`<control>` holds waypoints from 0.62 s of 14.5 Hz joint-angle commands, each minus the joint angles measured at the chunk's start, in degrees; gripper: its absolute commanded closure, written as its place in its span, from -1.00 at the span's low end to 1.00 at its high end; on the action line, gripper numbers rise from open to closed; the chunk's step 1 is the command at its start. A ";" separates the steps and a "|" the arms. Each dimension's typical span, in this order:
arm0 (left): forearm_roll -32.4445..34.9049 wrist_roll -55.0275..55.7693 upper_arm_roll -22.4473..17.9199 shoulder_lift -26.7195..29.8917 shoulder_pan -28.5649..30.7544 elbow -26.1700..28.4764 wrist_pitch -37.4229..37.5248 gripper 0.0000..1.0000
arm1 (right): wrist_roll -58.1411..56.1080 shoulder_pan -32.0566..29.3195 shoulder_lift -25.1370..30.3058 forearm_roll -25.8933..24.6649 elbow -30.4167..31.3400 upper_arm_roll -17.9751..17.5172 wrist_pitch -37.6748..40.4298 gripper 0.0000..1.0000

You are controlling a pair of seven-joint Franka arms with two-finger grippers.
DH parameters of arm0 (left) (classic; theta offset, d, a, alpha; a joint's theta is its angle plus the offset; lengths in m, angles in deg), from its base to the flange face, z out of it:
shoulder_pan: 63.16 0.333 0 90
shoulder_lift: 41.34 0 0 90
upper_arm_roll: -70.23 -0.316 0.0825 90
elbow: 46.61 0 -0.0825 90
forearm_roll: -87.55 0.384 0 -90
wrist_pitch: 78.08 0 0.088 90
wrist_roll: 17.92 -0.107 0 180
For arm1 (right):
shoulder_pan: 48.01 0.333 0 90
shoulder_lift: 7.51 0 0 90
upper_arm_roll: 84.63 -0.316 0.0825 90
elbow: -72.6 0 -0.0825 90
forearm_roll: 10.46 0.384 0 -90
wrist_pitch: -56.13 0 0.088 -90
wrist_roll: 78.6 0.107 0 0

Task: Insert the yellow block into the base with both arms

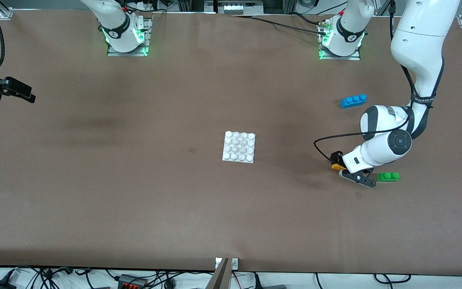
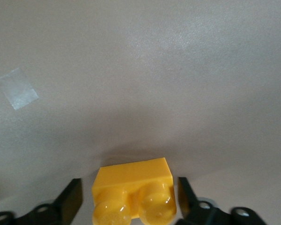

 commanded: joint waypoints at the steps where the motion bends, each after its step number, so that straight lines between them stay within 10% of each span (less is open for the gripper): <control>1: 0.82 -1.01 0.17 -0.59 0.27 -1.05 -0.12 -0.28 | -0.58 0.12 -0.55 -0.44 -1.46 -0.03 1.43 -1.00; 9: 0.74 -0.04 0.52 0.63 0.00 -1.66 2.41 0.00 | -0.58 0.12 -0.64 -0.36 -1.29 -0.03 1.43 -1.00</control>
